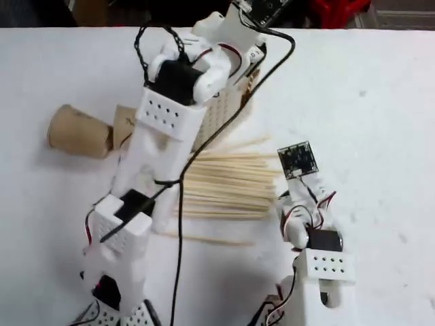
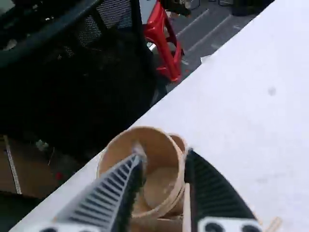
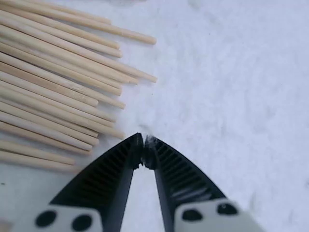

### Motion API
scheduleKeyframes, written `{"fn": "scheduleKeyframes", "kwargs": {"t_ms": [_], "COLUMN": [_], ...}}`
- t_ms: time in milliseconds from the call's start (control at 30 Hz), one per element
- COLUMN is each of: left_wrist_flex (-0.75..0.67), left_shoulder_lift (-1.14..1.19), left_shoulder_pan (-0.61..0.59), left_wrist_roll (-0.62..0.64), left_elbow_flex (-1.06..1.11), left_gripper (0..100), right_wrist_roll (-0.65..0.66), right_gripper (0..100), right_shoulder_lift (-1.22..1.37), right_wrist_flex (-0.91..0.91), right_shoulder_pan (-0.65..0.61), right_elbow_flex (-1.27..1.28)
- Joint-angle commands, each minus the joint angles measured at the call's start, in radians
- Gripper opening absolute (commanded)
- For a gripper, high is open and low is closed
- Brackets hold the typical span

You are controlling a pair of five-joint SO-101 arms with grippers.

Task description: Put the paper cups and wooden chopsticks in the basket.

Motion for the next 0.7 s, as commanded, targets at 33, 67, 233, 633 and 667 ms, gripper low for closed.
{"fn": "scheduleKeyframes", "kwargs": {"t_ms": [33,67,233,633,667], "left_wrist_flex": [-0.020,-0.012,0.189,0.176,0.170], "left_shoulder_lift": [-0.024,-0.027,-0.087,0.139,0.171], "left_shoulder_pan": [-0.124,-0.171,-0.476,-0.995,-1.006], "left_wrist_roll": [0.015,0.018,0.117,0.003,0.014], "left_elbow_flex": [-0.009,-0.011,-0.057,0.074,0.074], "left_gripper": [16,16,16,21,23], "right_wrist_roll": [0.008,0.008,0.008,0.008,0.008], "right_gripper": [1.8,1.8,1.8,1.8,1.8], "right_shoulder_lift": [-0.012,-0.012,-0.012,-0.008,-0.013], "right_wrist_flex": [-0.019,-0.019,-0.019,-0.019,-0.019], "right_shoulder_pan": [-0.005,-0.005,-0.005,-0.028,-0.042], "right_elbow_flex": [-0.006,-0.006,-0.006,0.005,0.014]}}
